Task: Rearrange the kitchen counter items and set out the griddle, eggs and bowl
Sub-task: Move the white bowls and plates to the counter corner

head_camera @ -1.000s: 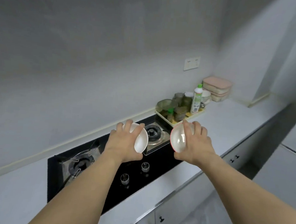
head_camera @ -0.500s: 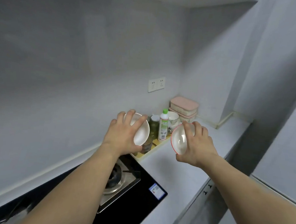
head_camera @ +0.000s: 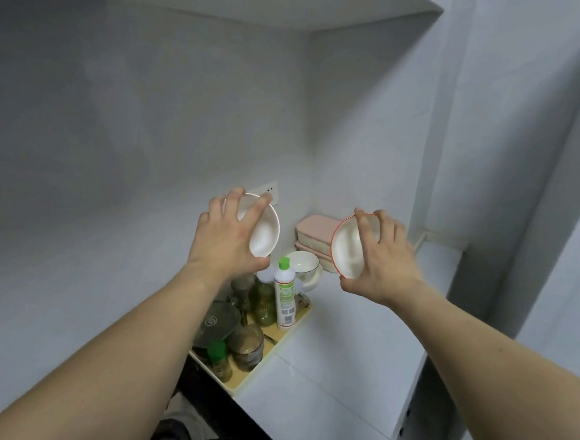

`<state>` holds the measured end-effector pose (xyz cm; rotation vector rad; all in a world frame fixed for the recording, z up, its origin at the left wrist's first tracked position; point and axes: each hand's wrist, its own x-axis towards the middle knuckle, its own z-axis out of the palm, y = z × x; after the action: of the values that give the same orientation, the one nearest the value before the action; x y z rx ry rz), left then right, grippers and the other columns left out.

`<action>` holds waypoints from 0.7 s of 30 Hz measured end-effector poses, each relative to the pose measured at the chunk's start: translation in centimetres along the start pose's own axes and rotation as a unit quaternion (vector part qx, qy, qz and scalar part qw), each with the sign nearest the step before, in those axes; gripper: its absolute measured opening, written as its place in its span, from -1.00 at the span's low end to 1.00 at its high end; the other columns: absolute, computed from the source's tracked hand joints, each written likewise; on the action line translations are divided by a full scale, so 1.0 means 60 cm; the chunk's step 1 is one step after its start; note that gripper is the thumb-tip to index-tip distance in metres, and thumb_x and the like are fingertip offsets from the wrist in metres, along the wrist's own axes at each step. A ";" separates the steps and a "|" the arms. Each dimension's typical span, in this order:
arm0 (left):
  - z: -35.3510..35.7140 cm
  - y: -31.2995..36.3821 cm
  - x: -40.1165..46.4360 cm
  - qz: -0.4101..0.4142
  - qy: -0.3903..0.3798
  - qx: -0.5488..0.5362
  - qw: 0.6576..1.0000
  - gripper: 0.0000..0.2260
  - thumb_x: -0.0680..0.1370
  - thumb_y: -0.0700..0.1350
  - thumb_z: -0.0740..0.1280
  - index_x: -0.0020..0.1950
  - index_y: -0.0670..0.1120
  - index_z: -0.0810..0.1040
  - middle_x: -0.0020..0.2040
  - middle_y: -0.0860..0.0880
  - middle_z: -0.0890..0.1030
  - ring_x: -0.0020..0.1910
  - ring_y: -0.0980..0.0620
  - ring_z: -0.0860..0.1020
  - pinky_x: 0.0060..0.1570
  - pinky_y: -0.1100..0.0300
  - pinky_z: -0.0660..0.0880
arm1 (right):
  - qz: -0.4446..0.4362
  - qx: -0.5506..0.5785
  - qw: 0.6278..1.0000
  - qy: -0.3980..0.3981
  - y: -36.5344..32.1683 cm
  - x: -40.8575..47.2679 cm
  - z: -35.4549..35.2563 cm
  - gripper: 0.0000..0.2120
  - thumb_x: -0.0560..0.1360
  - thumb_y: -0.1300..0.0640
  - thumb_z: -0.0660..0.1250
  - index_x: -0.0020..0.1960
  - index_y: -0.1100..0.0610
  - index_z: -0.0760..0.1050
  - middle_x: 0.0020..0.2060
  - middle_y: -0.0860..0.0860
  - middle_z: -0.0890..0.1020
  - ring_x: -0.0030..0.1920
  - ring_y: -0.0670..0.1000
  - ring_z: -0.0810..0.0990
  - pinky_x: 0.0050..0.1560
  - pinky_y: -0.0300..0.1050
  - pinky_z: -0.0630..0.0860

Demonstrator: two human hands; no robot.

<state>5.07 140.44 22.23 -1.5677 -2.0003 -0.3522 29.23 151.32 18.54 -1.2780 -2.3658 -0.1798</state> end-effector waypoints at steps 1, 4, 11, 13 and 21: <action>0.006 0.001 0.013 -0.011 0.002 -0.010 1.000 -0.09 0.21 0.23 0.45 0.50 0.15 0.14 0.42 -0.12 0.23 0.30 -0.23 0.28 0.15 -0.10 0.42 | 0.003 0.002 1.000 0.001 0.004 0.011 0.006 0.12 0.19 -0.26 0.39 0.55 0.01 -0.13 0.40 0.11 0.08 0.34 0.20 0.15 0.25 0.11 0.39; 0.022 0.007 0.043 -0.048 -0.004 -0.038 0.998 -0.08 0.22 0.24 0.45 0.51 0.14 0.12 0.42 -0.13 0.21 0.30 -0.23 0.26 0.15 -0.10 0.40 | -0.007 -0.003 1.000 -0.016 0.011 0.046 0.025 0.12 0.19 -0.27 0.38 0.55 0.01 -0.15 0.41 0.11 0.09 0.35 0.21 0.15 0.25 0.10 0.38; 0.069 0.006 0.096 -0.103 -0.038 -0.060 0.992 -0.08 0.25 0.25 0.45 0.51 0.18 0.09 0.44 -0.08 0.15 0.35 -0.20 0.21 0.20 -0.08 0.39 | -0.046 0.025 0.997 -0.055 0.022 0.120 0.097 0.10 0.19 -0.27 0.37 0.55 0.01 -0.10 0.40 0.10 0.12 0.36 0.20 0.16 0.24 0.06 0.38; 0.080 0.007 0.115 -0.155 -0.044 -0.110 0.981 -0.10 0.25 0.23 0.46 0.50 0.19 0.11 0.44 -0.07 0.15 0.36 -0.19 0.20 0.21 -0.07 0.39 | -0.057 0.023 0.995 -0.075 0.028 0.142 0.114 0.10 0.19 -0.28 0.37 0.55 0.00 -0.12 0.41 0.10 0.11 0.36 0.20 0.16 0.25 0.06 0.37; 0.148 0.005 0.221 -0.258 -0.067 -0.197 0.943 -0.15 0.28 0.22 0.47 0.48 0.21 0.14 0.40 -0.03 0.19 0.37 -0.17 0.23 0.14 0.05 0.37 | -0.077 0.070 0.988 -0.115 0.054 0.272 0.189 0.12 0.20 -0.26 0.41 0.55 -0.02 -0.14 0.43 0.10 0.09 0.40 0.19 0.12 0.32 0.09 0.32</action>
<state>0.91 155.85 22.70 -1.2789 -2.5577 -0.9208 20.54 169.19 15.28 -1.1016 -2.6206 0.0910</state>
